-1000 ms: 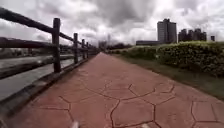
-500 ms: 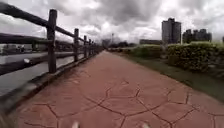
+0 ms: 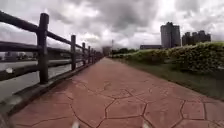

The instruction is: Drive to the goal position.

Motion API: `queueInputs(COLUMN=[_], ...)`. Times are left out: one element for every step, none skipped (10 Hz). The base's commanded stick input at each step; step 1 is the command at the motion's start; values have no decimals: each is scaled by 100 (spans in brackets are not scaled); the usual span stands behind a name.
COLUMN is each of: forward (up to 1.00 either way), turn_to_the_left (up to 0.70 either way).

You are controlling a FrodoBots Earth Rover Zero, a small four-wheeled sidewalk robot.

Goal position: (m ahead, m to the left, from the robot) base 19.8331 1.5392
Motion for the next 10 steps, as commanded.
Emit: queueInputs(forward=[70,70,70,70,70,70,70,70,70,70], turn_to_the_left=[0,0,0,0,0,0,0,0,0,0])
